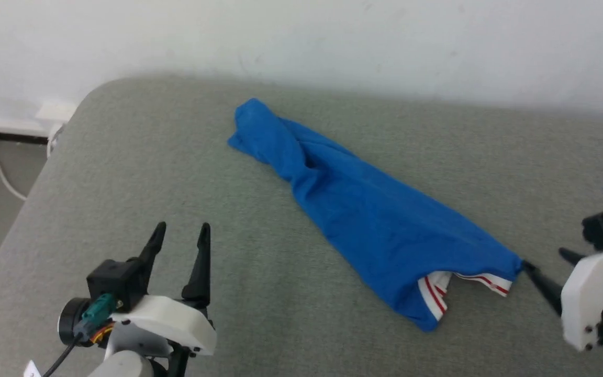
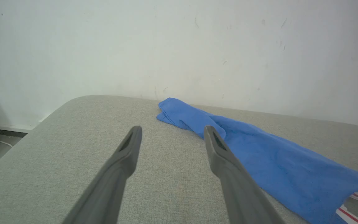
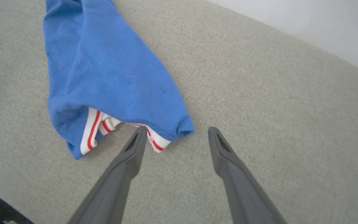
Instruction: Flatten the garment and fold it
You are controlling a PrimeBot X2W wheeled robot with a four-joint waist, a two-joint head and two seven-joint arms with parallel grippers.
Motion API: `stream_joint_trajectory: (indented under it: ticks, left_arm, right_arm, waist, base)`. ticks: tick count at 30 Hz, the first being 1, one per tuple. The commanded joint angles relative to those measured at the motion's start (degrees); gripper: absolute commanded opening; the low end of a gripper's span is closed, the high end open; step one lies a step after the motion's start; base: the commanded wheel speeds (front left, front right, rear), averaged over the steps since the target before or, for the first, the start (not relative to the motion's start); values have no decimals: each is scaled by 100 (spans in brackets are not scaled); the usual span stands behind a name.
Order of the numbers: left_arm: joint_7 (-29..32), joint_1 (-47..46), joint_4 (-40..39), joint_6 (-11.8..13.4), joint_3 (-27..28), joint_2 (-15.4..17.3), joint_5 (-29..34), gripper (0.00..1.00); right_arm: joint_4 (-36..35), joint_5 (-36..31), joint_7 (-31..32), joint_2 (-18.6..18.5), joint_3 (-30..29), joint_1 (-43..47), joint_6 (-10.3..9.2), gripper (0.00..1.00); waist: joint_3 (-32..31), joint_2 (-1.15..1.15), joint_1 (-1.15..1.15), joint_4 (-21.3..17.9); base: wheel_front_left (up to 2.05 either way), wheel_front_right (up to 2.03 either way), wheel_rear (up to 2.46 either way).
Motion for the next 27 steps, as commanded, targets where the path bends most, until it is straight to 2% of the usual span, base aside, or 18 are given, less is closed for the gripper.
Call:
stream_joint_trajectory:
  ticks: [1,4,7,12,16,21,22,23,24,27]
  left_arm:
    - [-59,46,10,-51,-20,-49,44,100]
    - [-140,18,50,-120,-60,-150,94,100]
    - [-211,4,104,-206,-95,-266,136,100]
    - [-285,-87,221,-349,-112,-424,230,100]
    - [-319,-187,267,-447,-107,-546,319,100]
    - [-340,-237,343,-526,-79,-665,397,100]
    - [-343,-237,357,-532,-76,-691,411,100]
    - [-345,-238,373,-538,-76,-716,426,100]
    - [-346,-238,395,-548,-82,-738,437,100]
    - [-350,-226,465,-562,-77,-776,455,100]
  right_arm:
    - [137,126,167,-93,8,-224,-4,100]
    - [534,322,668,-445,268,-626,-4,100]
    - [990,552,1053,-642,506,-958,-4,100]
    - [1642,638,1337,-902,951,-1296,-4,100]
    - [2050,573,1329,-996,1134,-1416,-4,100]
    - [2400,681,1366,-877,1294,-1390,-4,100]
    - [2434,688,1382,-873,1341,-1369,-4,68]
    - [2451,691,1374,-872,1375,-1357,-4,19]
    - [2463,701,1341,-865,1393,-1354,-4,0]
    - [2474,736,1157,-844,1387,-1396,-4,0]
  waist:
    - [147,0,0,346]
    - [211,0,0,529]
    - [279,0,0,701]
    - [393,0,0,938]
    - [480,0,0,1075]
    - [538,0,0,1141]
    - [542,0,0,1142]
    - [543,0,0,1140]
    - [533,0,0,1131]
    - [457,0,0,1063]
  base:
    - [0,0,0]
    - [0,0,0]
    - [0,0,0]
    - [0,0,0]
    - [0,0,0]
    - [0,0,0]
    - [0,0,0]
    - [0,0,0]
    - [0,0,0]
    - [0,0,0]
